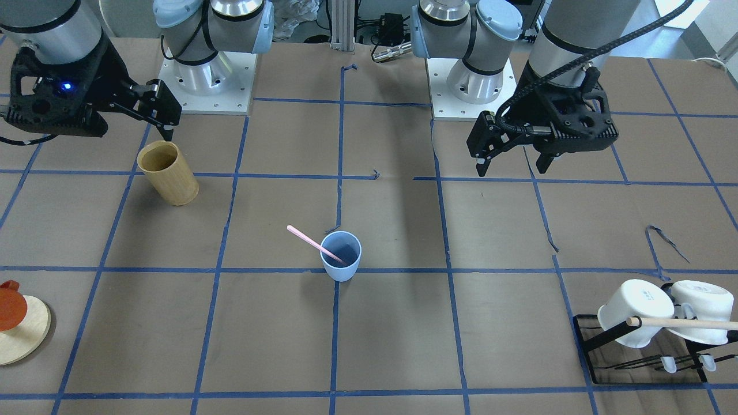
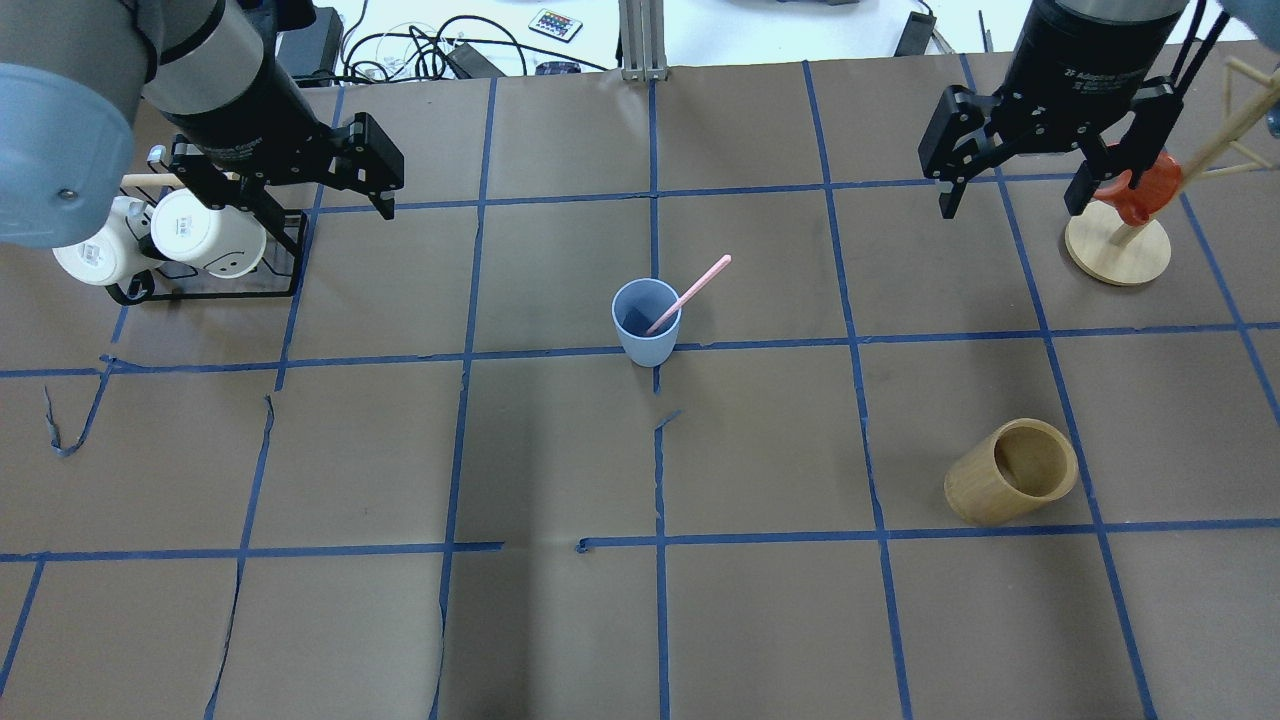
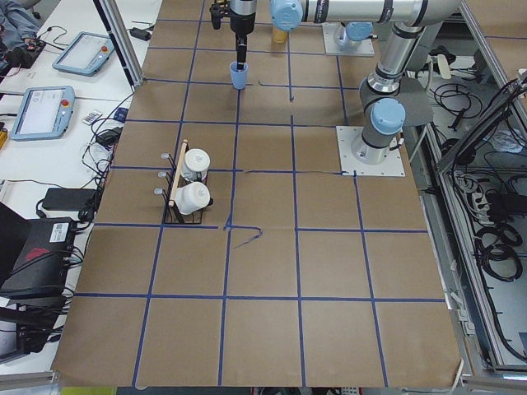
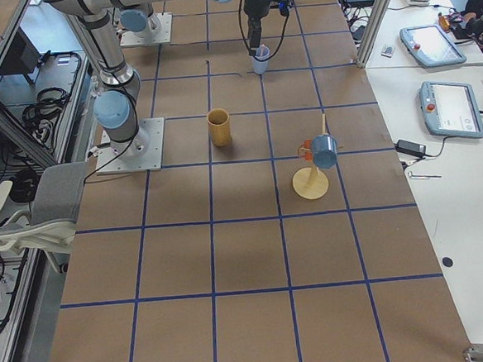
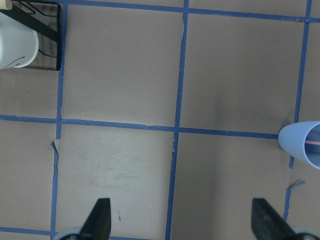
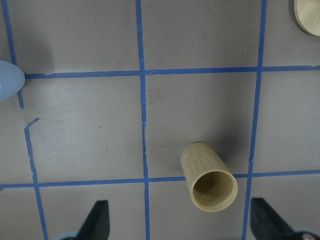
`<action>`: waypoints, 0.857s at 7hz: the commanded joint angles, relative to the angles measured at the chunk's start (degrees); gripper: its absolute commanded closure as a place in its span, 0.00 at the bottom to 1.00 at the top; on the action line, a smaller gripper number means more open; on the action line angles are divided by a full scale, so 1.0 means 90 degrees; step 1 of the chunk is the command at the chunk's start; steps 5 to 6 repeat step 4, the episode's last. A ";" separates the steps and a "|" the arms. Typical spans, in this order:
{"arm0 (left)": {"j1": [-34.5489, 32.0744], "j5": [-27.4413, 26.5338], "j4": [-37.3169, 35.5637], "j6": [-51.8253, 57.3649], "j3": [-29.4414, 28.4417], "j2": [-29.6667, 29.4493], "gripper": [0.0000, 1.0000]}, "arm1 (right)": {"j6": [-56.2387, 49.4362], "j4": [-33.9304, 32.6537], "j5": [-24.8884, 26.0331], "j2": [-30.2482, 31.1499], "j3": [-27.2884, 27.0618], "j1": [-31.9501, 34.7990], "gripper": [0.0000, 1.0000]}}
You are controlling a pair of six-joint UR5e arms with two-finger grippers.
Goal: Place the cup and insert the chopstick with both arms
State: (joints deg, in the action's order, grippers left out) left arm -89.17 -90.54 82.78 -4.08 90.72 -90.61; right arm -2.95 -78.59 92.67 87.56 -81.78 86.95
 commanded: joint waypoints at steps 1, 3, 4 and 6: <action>-0.0072 -0.0008 0.0001 -0.0035 0.0008 0.0000 0.00 | -0.0239 0.0011 -0.0014 0.0115 -0.0005 -0.0003 0.00; -0.0092 -0.0008 -0.0008 -0.0074 -0.0002 -0.0010 0.00 | -0.0229 0.0002 -0.0023 0.0115 -0.0005 -0.0003 0.00; -0.0092 0.0011 -0.0008 -0.0074 0.0008 -0.0020 0.00 | -0.0219 0.0001 -0.0023 0.0115 -0.0005 -0.0003 0.00; -0.0092 0.0011 -0.0008 -0.0074 0.0008 -0.0020 0.00 | -0.0219 0.0001 -0.0023 0.0115 -0.0005 -0.0003 0.00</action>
